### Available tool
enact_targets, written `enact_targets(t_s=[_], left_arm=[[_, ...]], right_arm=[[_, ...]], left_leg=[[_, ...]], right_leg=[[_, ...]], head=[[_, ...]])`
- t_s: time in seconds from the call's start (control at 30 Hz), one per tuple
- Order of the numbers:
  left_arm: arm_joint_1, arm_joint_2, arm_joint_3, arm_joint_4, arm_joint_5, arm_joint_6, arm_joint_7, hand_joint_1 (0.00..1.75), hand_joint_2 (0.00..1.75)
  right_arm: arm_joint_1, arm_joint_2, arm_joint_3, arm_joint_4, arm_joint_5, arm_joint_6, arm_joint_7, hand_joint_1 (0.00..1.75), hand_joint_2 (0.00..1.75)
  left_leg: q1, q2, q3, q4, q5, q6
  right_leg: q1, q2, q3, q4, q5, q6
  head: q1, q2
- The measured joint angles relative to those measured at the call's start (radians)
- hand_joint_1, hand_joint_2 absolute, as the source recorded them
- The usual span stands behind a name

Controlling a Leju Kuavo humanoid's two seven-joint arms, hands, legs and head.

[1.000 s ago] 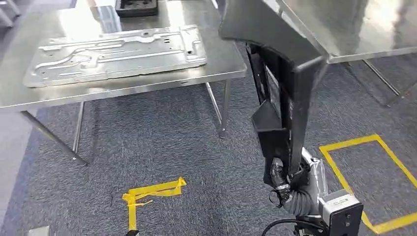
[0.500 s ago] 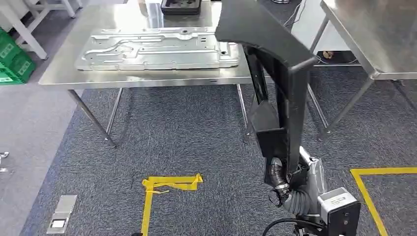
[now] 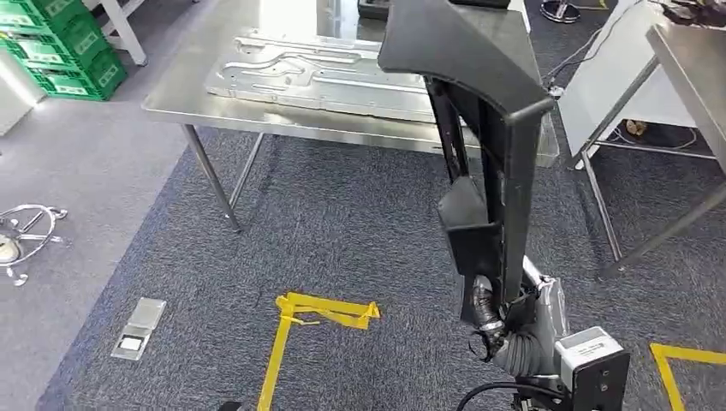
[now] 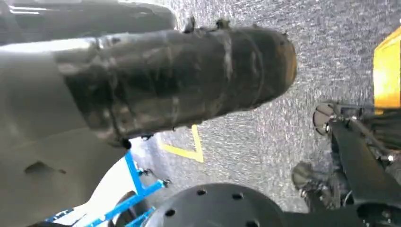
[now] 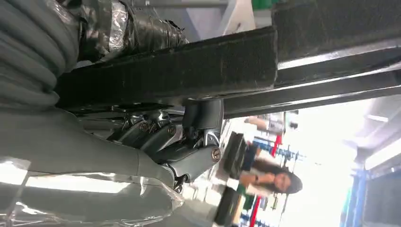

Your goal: Take the parts from the cabinet and place them on the table.

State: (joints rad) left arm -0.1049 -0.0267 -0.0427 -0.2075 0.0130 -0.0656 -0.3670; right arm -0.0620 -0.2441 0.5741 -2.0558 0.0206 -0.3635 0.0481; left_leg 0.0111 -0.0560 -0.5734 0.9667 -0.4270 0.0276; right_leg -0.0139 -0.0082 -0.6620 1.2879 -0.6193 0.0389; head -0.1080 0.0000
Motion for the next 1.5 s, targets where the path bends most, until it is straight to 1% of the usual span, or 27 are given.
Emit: enact_targets(t_s=[0.07,0.1,0.13,0.17,0.2,0.27,0.3,0.37,0.4,0.47,0.5,0.57,0.63,0.67,0.77,0.83,0.93,1.0,1.07,1.13,1.17,1.2,1.27,1.33,1.4,1.47,1.5], left_arm=[[0.001,0.000,0.000,0.000,0.000,0.000,0.000,0.00,0.00],[0.001,0.000,0.000,0.000,0.000,0.000,-0.001,0.00,0.00],[0.000,0.000,0.000,0.000,0.000,0.000,-0.001,0.00,0.00],[-0.002,-0.002,-0.001,0.000,0.000,0.000,-0.001,0.00,0.00],[-0.002,-0.003,-0.001,0.000,0.000,0.000,-0.001,0.00,0.00],[0.002,-0.003,-0.001,0.000,0.000,0.000,-0.001,0.00,0.00],[0.004,-0.003,-0.001,0.000,0.000,0.000,-0.001,0.00,0.00],[0.005,-0.003,-0.001,0.000,0.000,0.000,-0.001,0.00,0.00],[0.002,0.002,-0.001,0.000,0.000,-0.001,-0.001,0.00,0.00],[0.000,0.011,-0.001,0.000,0.000,-0.003,0.000,0.00,0.00],[0.002,0.014,-0.001,0.000,0.000,-0.007,0.000,0.00,0.00],[0.006,0.017,-0.001,0.000,0.000,-0.012,0.000,0.00,0.00],[0.005,0.018,-0.001,0.000,0.000,-0.016,0.002,0.00,0.00],[0.002,0.018,-0.001,0.000,0.000,-0.018,0.003,0.00,0.00],[0.003,0.018,-0.001,0.000,0.000,-0.019,0.005,0.00,0.00],[0.005,0.017,-0.003,0.000,0.000,-0.019,0.005,0.00,0.00],[0.002,0.003,-0.007,0.000,0.000,-0.019,0.005,0.00,0.00],[0.004,-0.003,-0.008,0.000,0.000,-0.018,0.005,0.00,0.00],[0.004,-0.005,-0.009,0.000,0.000,-0.018,0.005,0.00,0.00],[0.003,-0.005,-0.011,0.000,0.000,-0.019,0.005,0.00,0.00],[0.004,-0.005,-0.014,0.000,0.000,-0.019,0.005,0.00,0.00],[0.001,-0.007,-0.016,0.000,0.000,-0.019,0.006,0.00,0.00],[0.004,-0.009,-0.017,0.000,0.000,-0.020,0.005,0.00,0.00],[0.005,-0.009,-0.019,0.000,0.000,-0.019,0.005,0.00,0.00],[0.001,-0.005,-0.021,0.000,0.000,-0.019,0.006,0.00,0.00],[0.002,0.005,-0.024,0.000,0.000,-0.020,0.007,0.00,0.00],[0.004,0.010,-0.025,0.000,0.000,-0.020,0.007,0.00,0.00]], right_arm=[[-0.001,0.000,0.000,0.000,0.000,0.000,0.000,1.75,1.75],[-0.001,0.000,0.000,0.000,0.000,0.000,0.000,1.75,1.75],[-0.002,-0.002,-0.001,-0.001,0.000,0.002,0.000,1.75,1.75],[-0.002,-0.003,-0.001,-0.001,0.000,0.002,0.000,1.75,1.75],[-0.004,-0.004,-0.001,-0.001,0.000,0.003,0.000,1.75,1.75],[-0.004,-0.004,-0.001,-0.001,0.000,0.004,0.002,1.75,1.75],[-0.005,-0.005,-0.001,-0.001,0.000,0.005,0.002,1.75,1.75],[-0.005,-0.003,0.000,-0.001,-0.001,0.009,0.004,1.75,1.75],[-0.005,-0.004,0.000,-0.001,-0.001,0.010,0.005,1.75,1.75],[0.001,-0.005,0.000,0.001,-0.008,0.009,0.011,1.75,1.75],[0.001,-0.005,0.000,0.002,-0.011,0.009,0.014,1.75,1.75],[0.000,-0.005,0.000,0.006,-0.011,0.008,0.018,1.75,1.75],[0.000,-0.005,0.000,0.009,-0.011,0.006,0.020,1.75,1.75],[0.000,-0.005,0.000,0.009,-0.009,0.004,0.021,1.75,1.75],[0.001,-0.005,0.000,0.015,0.003,-0.003,0.037,1.75,1.75],[0.001,-0.009,-0.001,0.018,0.010,-0.006,0.040,1.75,1.75],[0.004,-0.014,-0.001,0.027,0.019,-0.007,0.041,1.75,1.75],[0.011,-0.016,-0.001,0.037,0.020,-0.008,0.042,1.75,1.75],[0.013,-0.017,-0.001,0.044,0.021,-0.008,0.043,1.75,1.75],[0.012,-0.020,-0.001,0.049,0.022,-0.008,0.043,1.75,1.75],[0.011,-0.021,-0.001,0.051,0.023,-0.008,0.043,1.75,1.75],[0.009,-0.021,-0.001,0.052,0.024,-0.008,0.043,1.75,1.75],[0.012,-0.022,-0.002,0.054,0.024,-0.008,0.043,1.75,1.75],[0.012,-0.023,-0.002,0.058,0.024,-0.008,0.043,1.75,1.75],[0.009,-0.023,-0.002,0.058,0.024,-0.008,0.043,1.75,1.75],[0.010,-0.023,-0.001,0.063,0.024,-0.008,0.043,1.75,1.75],[0.011,-0.023,-0.001,0.065,0.024,-0.008,0.043,1.75,1.75]], left_leg=[[-0.002,-0.026,0.001,0.000,0.003,-0.002],[-0.005,-0.039,0.001,0.000,0.005,-0.004],[0.001,-0.049,-0.003,0.000,0.008,-0.006],[-0.005,-0.060,-0.010,0.003,0.011,-0.013],[0.001,-0.069,-0.017,0.001,0.015,-0.021],[0.007,-0.092,-0.019,-0.007,0.023,-0.036],[0.002,-0.099,-0.018,-0.010,0.024,-0.041],[-0.004,0.002,-0.047,0.058,-0.031,-0.048],[-0.002,0.028,-0.088,0.148,-0.080,-0.051],[0.000,0.044,-0.151,0.294,-0.140,-0.058],[0.002,0.045,-0.154,0.308,-0.137,-0.061],[0.006,0.048,-0.084,0.201,-0.076,-0.065],[0.010,0.060,0.031,0.017,-0.017,-0.066],[0.006,0.057,0.038,-0.001,-0.033,-0.055],[0.003,0.052,0.027,-0.001,-0.033,-0.024],[0.008,0.050,0.035,-0.003,-0.031,-0.009],[0.007,0.044,0.032,-0.002,-0.030,-0.003],[0.003,0.039,0.033,-0.002,-0.032,0.000],[-0.001,0.033,0.041,-0.002,-0.036,-0.001],[-0.006,0.028,0.054,-0.002,-0.043,-0.004],[-0.004,0.027,0.056,-0.004,-0.045,-0.007],[-0.003,0.024,0.051,-0.004,-0.046,-0.013],[-0.001,0.028,0.052,0.009,-0.031,-0.032],[0.000,0.033,0.059,0.024,-0.045,-0.039],[0.000,0.040,0.010,0.123,-0.097,-0.045],[0.001,0.040,-0.089,0.279,-0.161,-0.053],[0.002,0.041,-0.122,0.315,-0.167,-0.057]], right_leg=[[0.001,0.008,0.056,-0.128,0.083,-0.015],[0.002,0.028,0.103,-0.231,0.133,-0.028],[0.005,0.083,0.138,-0.312,0.157,-0.044],[0.003,0.094,0.144,-0.334,0.151,-0.051],[0.005,0.080,0.143,-0.336,0.153,-0.044],[0.010,0.063,0.144,-0.340,0.155,-0.046],[0.000,0.047,0.152,-0.363,0.168,-0.045],[-0.001,0.022,0.162,-0.378,0.177,-0.051],[0.000,0.005,0.161,-0.378,0.178,-0.051],[0.000,-0.017,0.160,-0.376,0.176,-0.051],[-0.001,-0.028,0.159,-0.375,0.176,-0.051],[-0.003,-0.039,0.159,-0.370,0.173,-0.046],[-0.003,-0.044,0.158,-0.354,0.164,-0.033],[0.004,-0.045,0.151,-0.341,0.157,-0.025],[0.000,-0.044,0.150,-0.327,0.172,-0.006],[-0.002,-0.033,0.135,-0.306,0.155,0.003],[-0.005,-0.006,0.027,-0.093,0.046,0.009],[-0.005,-0.005,-0.029,-0.001,0.023,0.010],[-0.004,-0.005,0.001,-0.092,0.090,-0.001],[0.004,-0.005,0.082,-0.276,0.194,-0.028],[0.010,-0.006,0.099,-0.312,0.184,-0.042],[0.015,-0.003,0.094,-0.331,0.146,-0.041],[0.018,0.000,0.104,-0.352,0.168,-0.048],[0.010,-0.003,0.148,-0.369,0.176,-0.056],[0.009,-0.007,0.163,-0.370,0.172,-0.061],[0.009,-0.008,0.172,-0.370,0.160,-0.064],[0.009,-0.008,0.179,-0.370,0.154,-0.063]], head=[[0.000,0.000],[0.000,0.000],[0.000,0.000],[-0.002,0.000],[0.000,0.000],[0.000,0.000],[0.000,0.000],[-0.011,0.000],[-0.012,0.000],[-0.011,0.000],[-0.012,0.000],[-0.012,0.000],[-0.014,0.000],[-0.015,0.000],[-0.009,0.000],[-0.007,0.000],[-0.002,0.000],[-0.001,0.000],[-0.001,0.000],[-0.001,0.000],[-0.002,0.000],[-0.002,0.000],[-0.001,0.000],[-0.001,0.000],[-0.004,0.000],[-0.005,0.000],[-0.005,0.000]])
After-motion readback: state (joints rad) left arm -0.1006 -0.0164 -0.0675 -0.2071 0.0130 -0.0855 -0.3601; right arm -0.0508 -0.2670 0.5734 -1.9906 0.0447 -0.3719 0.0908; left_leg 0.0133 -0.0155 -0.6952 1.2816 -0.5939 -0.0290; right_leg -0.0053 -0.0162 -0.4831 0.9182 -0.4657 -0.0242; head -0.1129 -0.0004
